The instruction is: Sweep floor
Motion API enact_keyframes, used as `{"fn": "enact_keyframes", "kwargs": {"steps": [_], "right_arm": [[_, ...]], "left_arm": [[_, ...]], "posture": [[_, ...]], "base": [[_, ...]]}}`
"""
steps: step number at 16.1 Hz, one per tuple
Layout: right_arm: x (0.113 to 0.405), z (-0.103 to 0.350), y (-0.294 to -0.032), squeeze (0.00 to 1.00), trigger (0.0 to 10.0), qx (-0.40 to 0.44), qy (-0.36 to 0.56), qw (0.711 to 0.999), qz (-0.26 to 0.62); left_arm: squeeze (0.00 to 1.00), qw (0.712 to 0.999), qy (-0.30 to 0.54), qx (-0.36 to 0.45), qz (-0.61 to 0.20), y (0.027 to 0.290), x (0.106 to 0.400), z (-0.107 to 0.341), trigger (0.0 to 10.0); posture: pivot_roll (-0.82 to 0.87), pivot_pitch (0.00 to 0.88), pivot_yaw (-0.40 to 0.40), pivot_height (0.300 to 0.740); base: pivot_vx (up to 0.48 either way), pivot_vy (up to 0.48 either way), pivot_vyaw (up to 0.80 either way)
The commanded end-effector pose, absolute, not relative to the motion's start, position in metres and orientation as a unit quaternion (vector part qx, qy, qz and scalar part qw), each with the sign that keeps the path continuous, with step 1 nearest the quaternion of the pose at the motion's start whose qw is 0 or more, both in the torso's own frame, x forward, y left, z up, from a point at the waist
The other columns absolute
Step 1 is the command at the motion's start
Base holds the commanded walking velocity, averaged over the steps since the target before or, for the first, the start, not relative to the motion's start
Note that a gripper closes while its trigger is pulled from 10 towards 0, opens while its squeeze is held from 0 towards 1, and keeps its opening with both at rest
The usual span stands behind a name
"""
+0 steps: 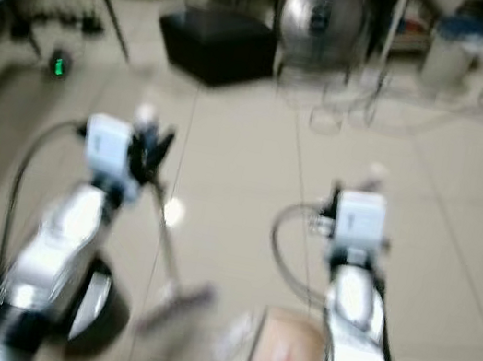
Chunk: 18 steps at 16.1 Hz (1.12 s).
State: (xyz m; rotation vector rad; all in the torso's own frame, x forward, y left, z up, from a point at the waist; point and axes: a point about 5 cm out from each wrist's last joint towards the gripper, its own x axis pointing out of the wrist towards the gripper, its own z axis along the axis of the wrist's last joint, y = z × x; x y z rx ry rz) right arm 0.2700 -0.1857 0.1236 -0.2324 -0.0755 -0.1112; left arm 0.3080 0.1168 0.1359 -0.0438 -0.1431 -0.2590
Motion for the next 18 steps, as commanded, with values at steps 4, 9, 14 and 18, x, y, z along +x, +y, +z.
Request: {"fn": "enact_keyframes", "kwargs": {"steps": [4,9,14,18], "right_arm": [[0.278,0.132,-0.18,0.0,10.0,-0.153,-0.107,0.981,-0.053],[0.29,0.123,-0.184,0.0,10.0,-0.2,-0.133,0.97,-0.039],[0.301,0.12,-0.16,0.0,10.0,-0.184,-0.172,0.967,-0.029],[0.3,0.115,-0.129,0.0,10.0,-0.154,-0.198,0.968,-0.007]], "left_arm": [[0.0,0.991,-0.111,-0.028,-0.067,0.127,0.312,0.135,10.0],[0.0,0.989,-0.137,-0.032,-0.04,0.116,0.317,0.128,10.0],[0.0,0.988,-0.147,-0.036,0.001,0.113,0.323,0.123,10.0],[0.0,0.988,-0.151,-0.045,0.009,0.105,0.327,0.121,10.0]], "posture": [[0.05,0.251,0.148,0.74],[0.08,0.343,0.147,0.74],[0.09,0.391,0.152,0.74],[0.1,0.397,0.152,0.74]], "base": [[0.0,0.0,0.0],[0.0,0.0,0.0],[0.0,0.0,0.0],[0.0,0.0,0.0]]}}
